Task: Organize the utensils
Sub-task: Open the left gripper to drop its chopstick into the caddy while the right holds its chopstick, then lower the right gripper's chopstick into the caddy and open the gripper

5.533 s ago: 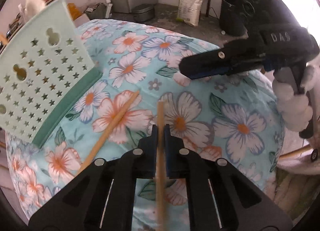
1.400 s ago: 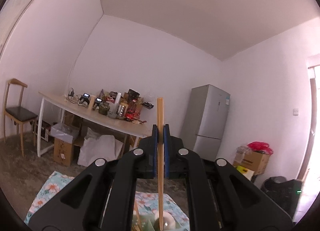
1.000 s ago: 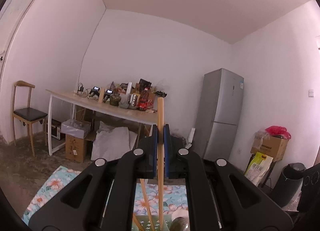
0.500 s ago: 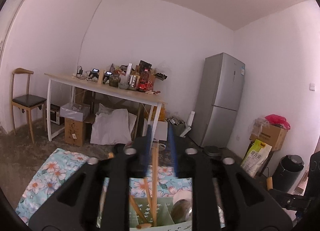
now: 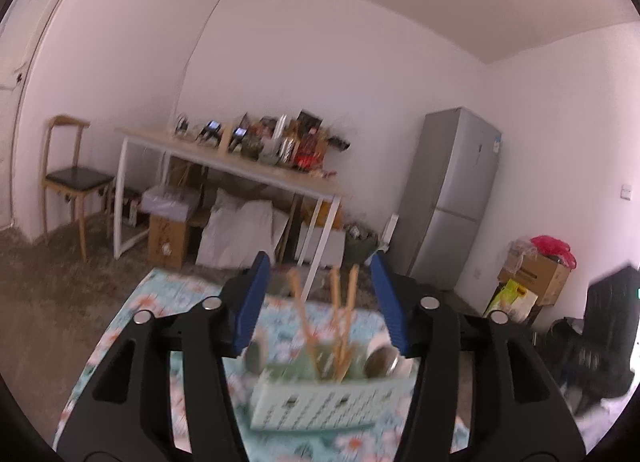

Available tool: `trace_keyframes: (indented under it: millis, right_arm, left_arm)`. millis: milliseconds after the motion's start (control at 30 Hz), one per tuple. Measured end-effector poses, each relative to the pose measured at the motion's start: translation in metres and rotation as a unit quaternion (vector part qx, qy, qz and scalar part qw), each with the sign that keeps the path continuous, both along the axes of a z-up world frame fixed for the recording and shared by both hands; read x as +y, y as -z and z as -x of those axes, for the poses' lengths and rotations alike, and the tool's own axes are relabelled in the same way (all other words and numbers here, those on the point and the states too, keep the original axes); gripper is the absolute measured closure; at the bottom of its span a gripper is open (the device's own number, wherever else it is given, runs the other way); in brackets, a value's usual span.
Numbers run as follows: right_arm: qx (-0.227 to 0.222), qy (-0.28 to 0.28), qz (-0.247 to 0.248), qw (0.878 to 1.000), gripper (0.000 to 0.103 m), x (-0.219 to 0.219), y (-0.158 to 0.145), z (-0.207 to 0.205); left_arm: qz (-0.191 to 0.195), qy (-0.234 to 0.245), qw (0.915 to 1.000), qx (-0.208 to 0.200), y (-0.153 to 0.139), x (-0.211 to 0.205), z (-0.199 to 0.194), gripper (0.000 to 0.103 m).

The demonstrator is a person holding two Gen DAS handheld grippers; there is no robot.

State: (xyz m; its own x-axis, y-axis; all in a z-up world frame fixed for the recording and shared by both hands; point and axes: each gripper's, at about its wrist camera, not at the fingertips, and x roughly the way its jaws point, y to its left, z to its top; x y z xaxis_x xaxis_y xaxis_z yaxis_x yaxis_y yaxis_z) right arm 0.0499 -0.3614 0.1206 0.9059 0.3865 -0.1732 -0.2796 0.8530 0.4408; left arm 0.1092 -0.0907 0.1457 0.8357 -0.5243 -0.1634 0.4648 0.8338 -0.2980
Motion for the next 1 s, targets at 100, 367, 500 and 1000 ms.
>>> trace_keyframes:
  millis: [100, 367, 500, 1000]
  right_arm:
    - [-0.007, 0.003, 0.013, 1.0, 0.096, 0.006, -0.01, -0.007]
    - [-0.046, 0.024, 0.024, 0.998, 0.096, 0.017, -0.043, -0.038]
    - [-0.073, 0.053, 0.016, 0.996, 0.096, 0.017, -0.057, -0.06]
    - [-0.139, 0.188, 0.047, 0.971, 0.096, 0.032, -0.066, -0.128]
  left_arm:
    - [-0.014, -0.002, 0.9995, 0.028, 0.015, 0.019, 0.008, 0.044]
    - [-0.064, -0.007, 0.9966, 0.052, 0.051, 0.055, 0.038, 0.028]
    - [-0.072, -0.008, 0.9961, 0.051, 0.064, 0.066, 0.051, 0.025]
    - [-0.078, -0.05, 0.9931, 0.071, 0.088, 0.091, 0.045, 0.025]
